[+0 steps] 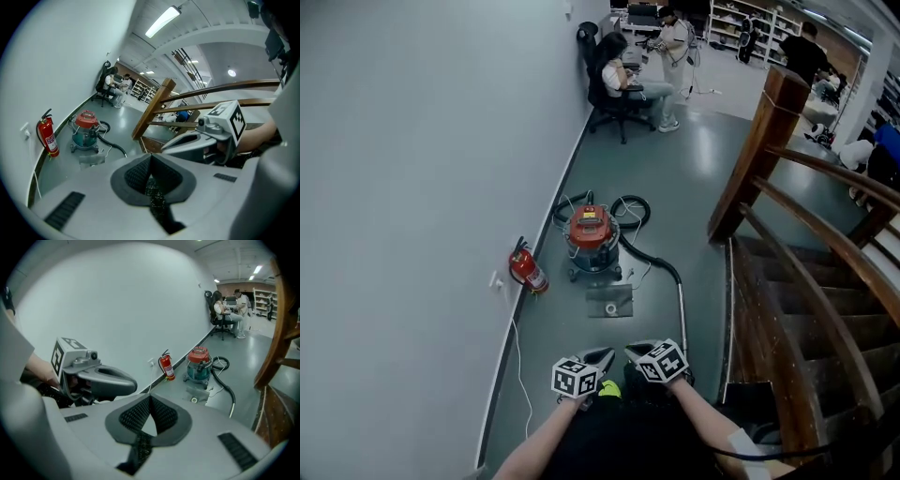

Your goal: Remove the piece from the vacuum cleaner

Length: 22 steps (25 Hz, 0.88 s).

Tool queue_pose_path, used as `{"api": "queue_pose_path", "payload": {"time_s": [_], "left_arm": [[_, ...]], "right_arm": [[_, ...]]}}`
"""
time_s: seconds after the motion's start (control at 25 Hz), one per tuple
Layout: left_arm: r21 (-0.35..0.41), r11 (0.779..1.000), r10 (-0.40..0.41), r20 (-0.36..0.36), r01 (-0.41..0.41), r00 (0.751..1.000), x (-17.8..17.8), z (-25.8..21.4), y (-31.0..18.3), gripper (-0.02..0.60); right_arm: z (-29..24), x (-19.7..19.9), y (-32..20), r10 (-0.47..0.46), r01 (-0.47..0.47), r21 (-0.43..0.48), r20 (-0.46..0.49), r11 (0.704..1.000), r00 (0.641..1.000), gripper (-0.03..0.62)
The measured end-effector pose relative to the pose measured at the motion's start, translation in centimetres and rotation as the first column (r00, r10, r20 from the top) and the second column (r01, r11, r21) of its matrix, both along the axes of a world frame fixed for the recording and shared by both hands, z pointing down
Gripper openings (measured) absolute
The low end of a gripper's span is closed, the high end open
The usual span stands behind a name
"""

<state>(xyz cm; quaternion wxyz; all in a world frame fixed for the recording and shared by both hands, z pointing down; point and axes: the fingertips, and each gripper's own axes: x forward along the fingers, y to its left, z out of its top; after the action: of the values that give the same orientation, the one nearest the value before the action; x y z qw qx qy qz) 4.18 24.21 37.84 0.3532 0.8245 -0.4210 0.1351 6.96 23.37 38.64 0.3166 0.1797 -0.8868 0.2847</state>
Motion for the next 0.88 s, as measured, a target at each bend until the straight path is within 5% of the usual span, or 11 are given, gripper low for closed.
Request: {"api": "queue_pose_path", "payload": {"time_s": [0.44, 0.88], "left_arm": [[0.040, 0.997, -0.071, 0.013, 0.071, 0.997, 0.5, -2.0, 0.0, 0.011], [0.047, 0.998, -0.049, 0.039, 0.047, 0.998, 1.5, -1.9, -1.3, 0.011]], "right_arm": [[-2.6, 0.1, -1.9, 0.000, -0.003, 0.027, 0.092, 1.000, 0.996, 0.015], [-3.0, 0.4, -2.4, -0.033, 0.028, 0.066, 0.083, 0.997, 0.996, 0.015]]}}
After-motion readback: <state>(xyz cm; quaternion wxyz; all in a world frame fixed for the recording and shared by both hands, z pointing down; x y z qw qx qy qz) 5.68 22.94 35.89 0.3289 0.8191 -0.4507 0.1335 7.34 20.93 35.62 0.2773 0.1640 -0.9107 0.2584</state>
